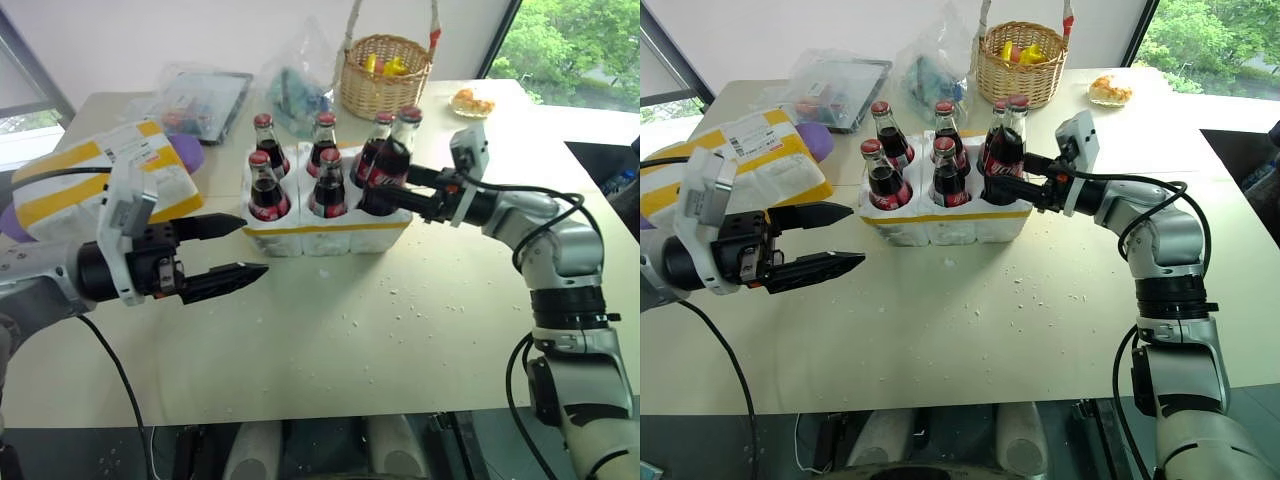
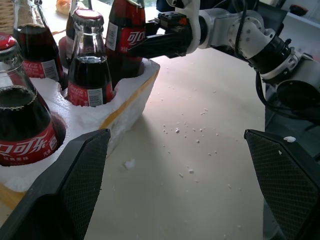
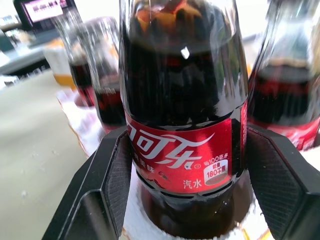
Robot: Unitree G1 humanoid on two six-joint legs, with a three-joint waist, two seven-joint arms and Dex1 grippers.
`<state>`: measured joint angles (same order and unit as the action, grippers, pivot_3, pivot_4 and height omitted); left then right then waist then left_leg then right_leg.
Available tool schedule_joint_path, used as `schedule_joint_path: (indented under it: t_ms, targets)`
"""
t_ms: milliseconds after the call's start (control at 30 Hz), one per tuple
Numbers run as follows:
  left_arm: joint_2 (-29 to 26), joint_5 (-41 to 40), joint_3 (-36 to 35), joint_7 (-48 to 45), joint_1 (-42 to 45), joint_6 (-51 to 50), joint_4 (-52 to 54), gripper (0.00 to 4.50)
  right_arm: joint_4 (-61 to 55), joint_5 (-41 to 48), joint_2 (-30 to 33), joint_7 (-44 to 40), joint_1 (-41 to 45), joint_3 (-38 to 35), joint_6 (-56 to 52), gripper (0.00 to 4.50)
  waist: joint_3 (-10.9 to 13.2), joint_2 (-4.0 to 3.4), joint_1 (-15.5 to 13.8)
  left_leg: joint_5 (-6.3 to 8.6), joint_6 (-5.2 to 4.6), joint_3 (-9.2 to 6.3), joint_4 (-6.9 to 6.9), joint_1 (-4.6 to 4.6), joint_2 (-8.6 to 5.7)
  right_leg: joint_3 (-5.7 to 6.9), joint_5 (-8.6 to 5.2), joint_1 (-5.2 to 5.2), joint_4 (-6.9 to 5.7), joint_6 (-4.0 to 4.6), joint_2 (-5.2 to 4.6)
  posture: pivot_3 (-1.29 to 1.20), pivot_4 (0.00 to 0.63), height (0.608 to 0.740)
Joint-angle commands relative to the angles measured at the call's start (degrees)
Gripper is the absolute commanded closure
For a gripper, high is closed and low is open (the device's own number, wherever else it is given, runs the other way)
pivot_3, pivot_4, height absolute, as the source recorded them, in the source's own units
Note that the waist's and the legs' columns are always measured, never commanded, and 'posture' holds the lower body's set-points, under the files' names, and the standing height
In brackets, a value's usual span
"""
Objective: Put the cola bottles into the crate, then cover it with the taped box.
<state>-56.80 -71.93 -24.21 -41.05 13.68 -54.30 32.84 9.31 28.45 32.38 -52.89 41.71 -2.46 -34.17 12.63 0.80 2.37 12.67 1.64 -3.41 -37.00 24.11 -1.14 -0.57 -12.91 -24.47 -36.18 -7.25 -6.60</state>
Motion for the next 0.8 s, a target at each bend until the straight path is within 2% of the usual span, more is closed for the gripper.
schedule_joint_path:
  t_ms: [33,233,400,567,800]
  targets:
    - [-0.76,-0.92,-2.15,0.10,-0.07,1.14,1.51,0.00,-0.78,0.14,-0.08,-1.29,2.36,-0.18,0.92,0.04,0.00,0.00,0.01,0.00,0.00,0.00,0.00,0.00,0.00,0.00,0.00,0.00,0.00,0.00,0.00,0.00,0.150,0.737]
    - [-0.87,1.17,-2.37,-0.03,-1.22,1.64,1.41,0.00,-2.46,-0.27,1.64,-3.00,1.59,-1.14,2.39,0.04,-0.02,0.04,-0.02,0.00,0.00,0.00,-0.01,-0.01,0.00,0.00,0.00,0.01,0.00,0.00,0.00,0.00,0.150,0.737]
    - [-1.54,7.04,-7.11,1.21,-6.39,3.03,0.96,0.00,-6.76,3.87,7.88,-8.16,1.64,-5.63,0.61,0.04,-0.02,0.02,-0.15,0.00,0.00,0.00,0.01,0.00,0.00,0.00,0.00,0.00,0.02,0.00,0.00,0.00,0.150,0.737]
    - [-3.22,23.30,-11.55,2.17,-15.77,8.37,-0.40,0.00,-11.02,10.07,14.92,-12.01,1.45,-11.68,-2.91,0.04,-0.02,0.04,-0.07,0.01,0.00,0.01,0.04,-0.02,0.00,0.00,-0.11,0.01,0.05,0.20,0.00,0.00,0.150,0.737]
    - [-4.56,51.00,-17.66,-0.65,-34.53,22.51,-5.60,0.00,-16.47,17.33,21.04,-16.83,-2.59,-14.42,-9.58,0.04,-0.04,0.03,0.08,0.02,0.00,0.09,0.08,-0.04,0.05,0.00,-0.15,0.01,0.12,0.27,-0.01,0.00,0.150,0.737]
